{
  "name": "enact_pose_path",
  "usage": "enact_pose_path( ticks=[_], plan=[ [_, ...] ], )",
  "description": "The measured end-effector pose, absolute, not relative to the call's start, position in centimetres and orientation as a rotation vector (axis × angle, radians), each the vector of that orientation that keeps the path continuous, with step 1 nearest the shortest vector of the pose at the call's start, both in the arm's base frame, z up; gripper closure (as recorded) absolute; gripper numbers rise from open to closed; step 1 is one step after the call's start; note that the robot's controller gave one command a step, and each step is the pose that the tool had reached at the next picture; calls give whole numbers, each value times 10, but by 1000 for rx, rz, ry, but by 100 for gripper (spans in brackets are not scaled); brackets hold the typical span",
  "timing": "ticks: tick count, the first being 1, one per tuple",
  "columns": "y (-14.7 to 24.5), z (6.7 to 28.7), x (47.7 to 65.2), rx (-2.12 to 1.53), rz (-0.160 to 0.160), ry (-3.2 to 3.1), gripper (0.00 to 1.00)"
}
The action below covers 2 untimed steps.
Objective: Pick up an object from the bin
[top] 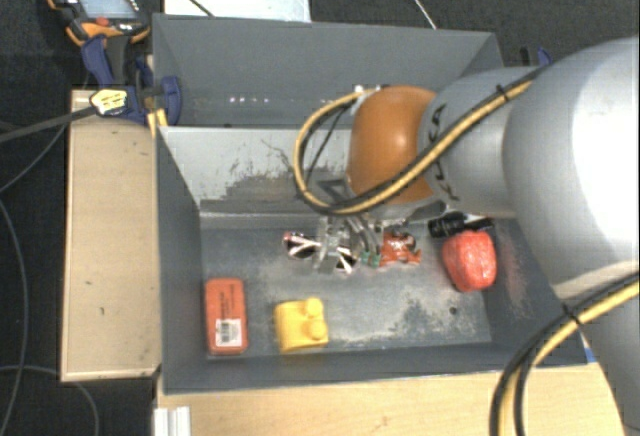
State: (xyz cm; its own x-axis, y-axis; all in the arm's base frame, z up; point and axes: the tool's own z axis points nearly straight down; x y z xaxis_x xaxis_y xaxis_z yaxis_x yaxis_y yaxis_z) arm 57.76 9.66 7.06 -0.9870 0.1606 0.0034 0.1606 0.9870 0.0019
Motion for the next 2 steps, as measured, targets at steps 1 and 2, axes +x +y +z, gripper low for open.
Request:
enact_pose_path(
  ticks=[1,2],
  plan=[
    [97,71,578,-254,-3,-3128,100],
    [97,71,578,-254,-3,-3128,100]
  ],
)
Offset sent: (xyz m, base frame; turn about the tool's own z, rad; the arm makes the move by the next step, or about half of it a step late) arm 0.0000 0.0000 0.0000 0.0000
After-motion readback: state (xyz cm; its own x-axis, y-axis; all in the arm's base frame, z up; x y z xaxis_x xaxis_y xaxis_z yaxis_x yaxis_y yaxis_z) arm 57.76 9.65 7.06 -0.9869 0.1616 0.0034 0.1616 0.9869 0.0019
